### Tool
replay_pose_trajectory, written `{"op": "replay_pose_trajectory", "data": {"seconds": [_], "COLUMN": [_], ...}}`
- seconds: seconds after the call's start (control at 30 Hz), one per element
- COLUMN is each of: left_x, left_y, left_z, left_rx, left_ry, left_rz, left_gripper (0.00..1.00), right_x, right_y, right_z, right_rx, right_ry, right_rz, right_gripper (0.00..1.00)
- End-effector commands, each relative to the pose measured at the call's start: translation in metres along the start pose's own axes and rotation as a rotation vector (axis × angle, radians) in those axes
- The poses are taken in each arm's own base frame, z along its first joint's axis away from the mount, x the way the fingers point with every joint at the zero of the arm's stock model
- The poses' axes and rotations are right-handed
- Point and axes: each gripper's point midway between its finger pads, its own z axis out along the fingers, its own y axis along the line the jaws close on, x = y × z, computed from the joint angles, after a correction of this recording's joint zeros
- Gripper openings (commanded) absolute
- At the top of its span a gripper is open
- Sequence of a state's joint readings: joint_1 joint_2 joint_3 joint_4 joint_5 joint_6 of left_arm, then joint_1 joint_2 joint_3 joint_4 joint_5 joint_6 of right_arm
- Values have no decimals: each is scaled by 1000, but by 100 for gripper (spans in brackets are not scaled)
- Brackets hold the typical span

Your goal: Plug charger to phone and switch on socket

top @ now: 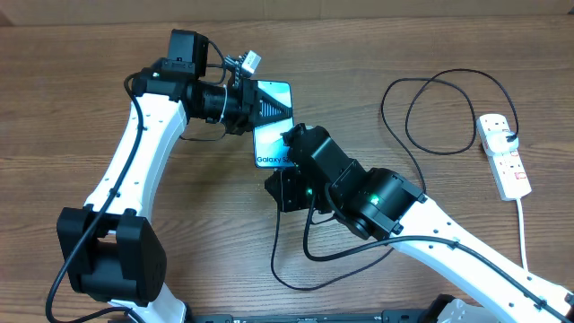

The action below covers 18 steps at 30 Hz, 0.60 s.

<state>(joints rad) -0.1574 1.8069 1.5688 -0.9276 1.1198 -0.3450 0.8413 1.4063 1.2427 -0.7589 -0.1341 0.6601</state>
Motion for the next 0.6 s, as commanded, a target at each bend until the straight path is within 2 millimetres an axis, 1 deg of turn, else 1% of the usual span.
{"op": "replay_pose_trajectory", "data": {"seconds": [0.0, 0.03, 0.1, 0.23, 0.37, 0.57], "left_x": [2, 2, 2, 3, 6, 12], "left_y": [-10, -10, -9, -8, -9, -20], "left_z": [-2, -2, -2, -2, -2, -3], "left_rx": [33, 32, 29, 25, 32, 104], "left_ry": [6, 6, 5, 7, 18, 40], "left_rz": [-5, -5, -5, 14, 31, 132], "left_gripper": [4, 4, 4, 4, 4, 4], "right_x": [-5, -5, -5, -12, -17, -23], "right_y": [7, 7, 8, 9, 4, -2], "right_z": [-5, -5, -5, -6, -7, -10], "right_rx": [-15, -15, -17, -28, -21, -65], "right_ry": [-16, -16, -19, -40, -50, -22], "right_rz": [-8, -8, -9, -6, 9, 50], "right_gripper": [14, 12, 4, 4, 4, 4]}}
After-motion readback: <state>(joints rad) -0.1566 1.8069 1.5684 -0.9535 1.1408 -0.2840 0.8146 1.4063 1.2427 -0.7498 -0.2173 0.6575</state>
